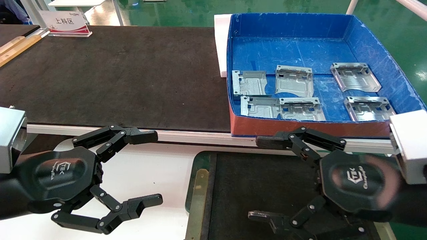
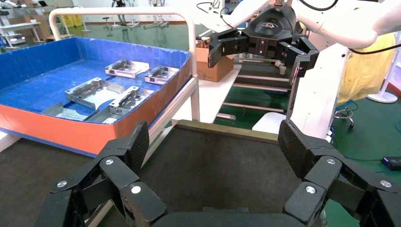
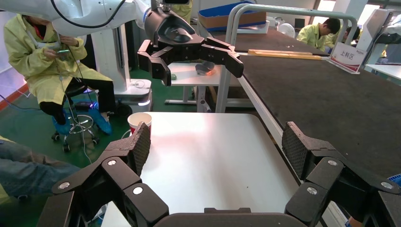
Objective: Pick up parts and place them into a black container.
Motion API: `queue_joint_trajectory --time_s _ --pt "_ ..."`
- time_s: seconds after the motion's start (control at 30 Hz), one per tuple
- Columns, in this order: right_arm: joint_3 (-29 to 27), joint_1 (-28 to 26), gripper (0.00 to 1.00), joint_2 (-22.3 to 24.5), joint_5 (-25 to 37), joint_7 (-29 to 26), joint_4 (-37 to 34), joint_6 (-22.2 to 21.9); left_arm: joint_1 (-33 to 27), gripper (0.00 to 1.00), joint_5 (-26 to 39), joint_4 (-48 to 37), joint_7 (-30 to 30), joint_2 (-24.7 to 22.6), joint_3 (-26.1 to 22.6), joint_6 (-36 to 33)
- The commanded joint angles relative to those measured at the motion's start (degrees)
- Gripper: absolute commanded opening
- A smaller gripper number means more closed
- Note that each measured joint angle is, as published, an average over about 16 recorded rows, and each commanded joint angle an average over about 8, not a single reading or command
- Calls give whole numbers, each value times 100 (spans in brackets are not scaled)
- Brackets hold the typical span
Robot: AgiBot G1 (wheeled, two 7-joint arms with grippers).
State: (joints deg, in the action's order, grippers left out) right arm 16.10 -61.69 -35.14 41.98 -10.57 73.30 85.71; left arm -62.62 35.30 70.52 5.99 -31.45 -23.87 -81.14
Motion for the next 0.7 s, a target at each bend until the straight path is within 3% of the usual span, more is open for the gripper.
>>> queue_joint_trajectory --time_s 0.03,0.13,0.7 --pt "0 0 100 0 0 0 0 0 0 36 0 0 0 0 0 0" --pt "0 0 100 0 0 0 0 0 0 0 0 0 0 0 0 0" --pt "0 0 100 0 0 0 0 0 0 0 0 0 0 0 0 0"
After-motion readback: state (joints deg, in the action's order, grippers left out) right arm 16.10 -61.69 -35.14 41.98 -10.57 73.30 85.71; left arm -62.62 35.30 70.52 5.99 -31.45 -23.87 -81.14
